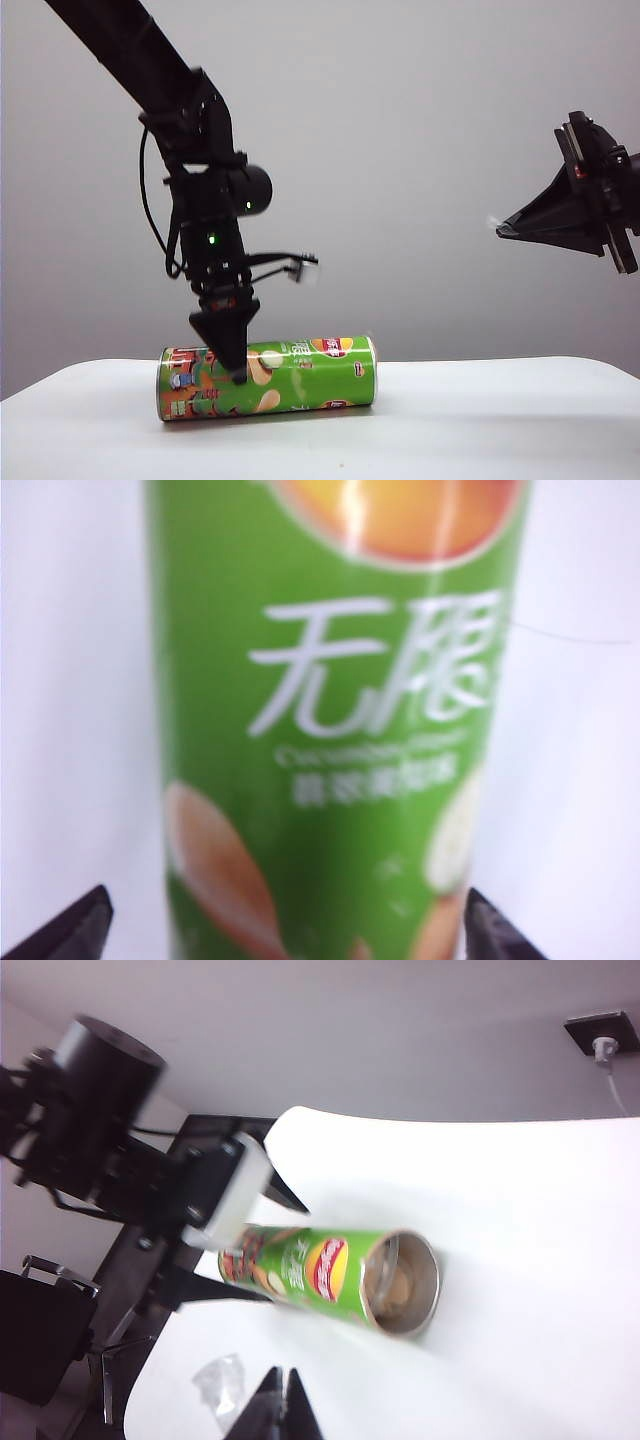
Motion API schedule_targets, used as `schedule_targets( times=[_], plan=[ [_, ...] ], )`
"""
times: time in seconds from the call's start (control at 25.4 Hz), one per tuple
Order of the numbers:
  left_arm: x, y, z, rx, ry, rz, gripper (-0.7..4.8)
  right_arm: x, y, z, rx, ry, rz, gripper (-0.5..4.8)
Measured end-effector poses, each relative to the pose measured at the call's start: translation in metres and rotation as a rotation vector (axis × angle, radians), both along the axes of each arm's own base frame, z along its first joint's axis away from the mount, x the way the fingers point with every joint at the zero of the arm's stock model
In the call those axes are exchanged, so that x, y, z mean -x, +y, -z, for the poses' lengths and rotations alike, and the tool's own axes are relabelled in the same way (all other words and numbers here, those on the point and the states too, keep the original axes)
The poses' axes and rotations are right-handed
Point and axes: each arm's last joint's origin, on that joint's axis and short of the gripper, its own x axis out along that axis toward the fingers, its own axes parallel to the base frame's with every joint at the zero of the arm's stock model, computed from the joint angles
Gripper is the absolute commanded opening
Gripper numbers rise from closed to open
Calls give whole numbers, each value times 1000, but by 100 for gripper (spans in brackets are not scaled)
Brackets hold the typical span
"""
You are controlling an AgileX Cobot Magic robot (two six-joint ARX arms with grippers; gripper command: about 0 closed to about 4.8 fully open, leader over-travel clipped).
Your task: Pick up the green tub of chips from the desk, push the transparent container that's holding the chips and has slipped out back in, and finally put the chips back on the desk.
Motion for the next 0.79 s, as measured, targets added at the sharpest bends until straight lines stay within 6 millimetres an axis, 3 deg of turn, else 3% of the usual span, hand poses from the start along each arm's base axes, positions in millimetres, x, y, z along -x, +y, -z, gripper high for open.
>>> schedule_targets(
  times=[0.16, 0.28, 0.47, 0.79],
  plan=[
    [4, 1, -22, 4, -34, -25, 479, 7, 4, 0, 72, 36, 21, -10],
    [15, -5, -58, 19, -114, -33, 479, 11, 24, -21, 278, 80, -36, -9],
    [32, -9, -97, 20, -187, -68, 479, 18, 45, -49, 460, 109, -121, -9],
    [72, 8, -171, 53, -273, -210, 479, 46, 50, -60, 540, 220, -195, -9]
  ],
)
